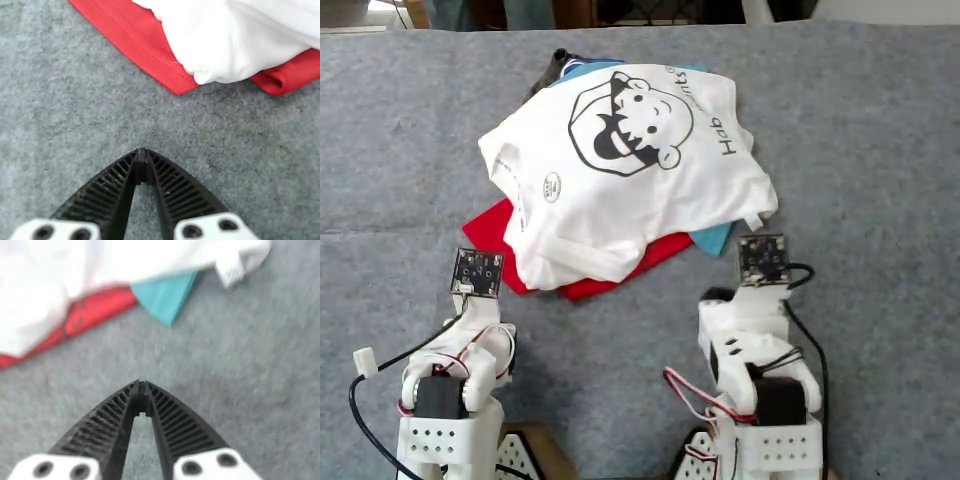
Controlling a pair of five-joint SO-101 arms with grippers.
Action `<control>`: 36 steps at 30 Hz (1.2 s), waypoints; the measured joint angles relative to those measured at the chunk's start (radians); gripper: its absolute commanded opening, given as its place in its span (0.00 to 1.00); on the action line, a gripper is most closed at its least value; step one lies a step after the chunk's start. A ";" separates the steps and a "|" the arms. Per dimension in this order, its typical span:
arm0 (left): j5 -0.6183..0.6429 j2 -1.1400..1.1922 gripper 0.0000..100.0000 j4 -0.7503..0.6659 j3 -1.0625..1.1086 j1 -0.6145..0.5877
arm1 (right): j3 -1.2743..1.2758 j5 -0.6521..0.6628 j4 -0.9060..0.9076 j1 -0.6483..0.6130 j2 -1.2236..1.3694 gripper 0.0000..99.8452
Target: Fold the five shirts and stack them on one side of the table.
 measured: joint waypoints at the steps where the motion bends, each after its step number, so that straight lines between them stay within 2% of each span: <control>1: 0.000 0.000 0.03 0.000 0.000 0.000 | -0.049 0.000 -0.003 0.000 0.000 0.02; 5: -0.002 0.000 0.03 0.000 0.000 0.000 | -0.287 -0.006 -0.005 0.000 0.115 0.02; 7: -0.002 0.000 0.03 0.002 0.000 0.000 | -0.419 -0.037 0.002 -0.002 0.244 0.02; 11: -0.002 0.000 0.03 0.020 -0.006 -0.002 | -0.715 -0.132 0.089 -0.086 0.572 0.02; 15: -0.021 0.000 0.03 0.021 -0.043 -0.106 | -0.904 -0.207 0.176 -0.180 0.884 0.02; 17: -0.120 0.000 0.03 0.011 -0.091 -0.175 | -0.937 -0.209 0.183 -0.210 0.990 0.02; 20: -0.304 0.000 0.03 -0.017 -0.172 -0.281 | -0.953 -0.132 0.157 -0.236 1.091 0.02; 23: -0.353 -0.002 0.03 -0.041 -0.247 -0.393 | -0.954 0.012 0.106 -0.255 1.163 0.07; 25: -0.359 0.009 0.03 -0.044 -0.284 -0.463 | -0.968 0.078 0.084 -0.270 1.212 0.13; 27: -0.361 0.040 0.03 -0.048 -0.315 -0.525 | -1.002 0.084 0.081 -0.290 1.278 0.18; 31: -0.319 0.196 0.03 -0.049 -0.399 -0.608 | -1.145 0.084 0.126 -0.345 1.448 0.19; 36: -0.249 0.520 0.03 -0.014 -0.591 -0.641 | -1.373 0.087 0.198 -0.431 1.717 0.19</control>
